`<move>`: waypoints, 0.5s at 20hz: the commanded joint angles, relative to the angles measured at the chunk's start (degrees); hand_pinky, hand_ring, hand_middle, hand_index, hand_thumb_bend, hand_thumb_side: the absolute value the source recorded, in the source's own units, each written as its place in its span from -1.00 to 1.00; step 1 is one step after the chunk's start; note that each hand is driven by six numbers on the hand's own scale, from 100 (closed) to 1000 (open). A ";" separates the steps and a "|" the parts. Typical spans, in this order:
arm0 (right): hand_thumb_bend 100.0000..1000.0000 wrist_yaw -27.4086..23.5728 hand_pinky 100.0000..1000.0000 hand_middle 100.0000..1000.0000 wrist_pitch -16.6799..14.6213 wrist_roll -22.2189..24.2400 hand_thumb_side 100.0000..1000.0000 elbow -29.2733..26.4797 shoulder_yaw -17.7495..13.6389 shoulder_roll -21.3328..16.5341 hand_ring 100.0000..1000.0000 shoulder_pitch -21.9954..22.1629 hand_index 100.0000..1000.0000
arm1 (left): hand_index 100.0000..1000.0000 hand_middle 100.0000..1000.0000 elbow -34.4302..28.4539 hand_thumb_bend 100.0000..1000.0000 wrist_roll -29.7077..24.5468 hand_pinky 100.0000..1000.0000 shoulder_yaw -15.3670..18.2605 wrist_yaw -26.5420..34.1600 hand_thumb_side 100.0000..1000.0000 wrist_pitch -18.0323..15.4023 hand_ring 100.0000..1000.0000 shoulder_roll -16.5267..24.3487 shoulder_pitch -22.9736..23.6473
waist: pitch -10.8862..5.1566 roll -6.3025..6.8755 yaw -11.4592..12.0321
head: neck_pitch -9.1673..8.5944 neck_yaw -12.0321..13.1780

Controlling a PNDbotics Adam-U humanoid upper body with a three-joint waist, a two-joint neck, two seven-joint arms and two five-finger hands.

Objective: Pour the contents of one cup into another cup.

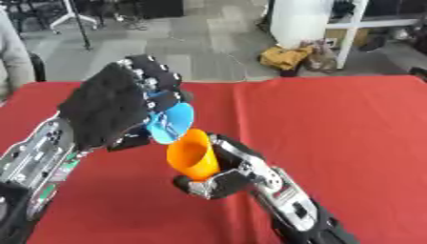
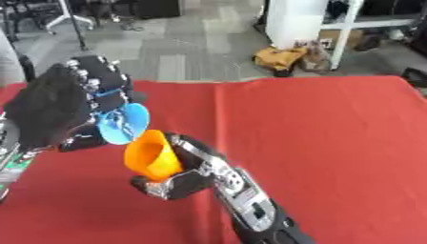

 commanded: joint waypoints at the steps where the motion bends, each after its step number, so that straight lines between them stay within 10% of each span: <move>1: -0.50 0.11 0.34 0.30 -0.09 0.16 -1.00 -0.41 -0.39 -0.01 -0.28 -1.00 0.45 | 0.21 -0.44 -0.73 0.15 0.15 -0.28 0.18 -1.03 -1.00 0.51 -0.35 0.69 -1.36 | -0.93 0.13 -0.05 | -0.28 -0.20; 10: -0.50 0.10 0.34 0.30 -0.11 0.16 -1.00 -0.38 -0.40 0.05 -0.28 -0.94 0.45 | 0.21 -0.45 -0.52 0.15 0.12 -0.28 0.13 -1.97 -1.00 0.80 -0.35 0.58 -1.48 | -0.89 0.18 -0.09 | -0.26 -0.24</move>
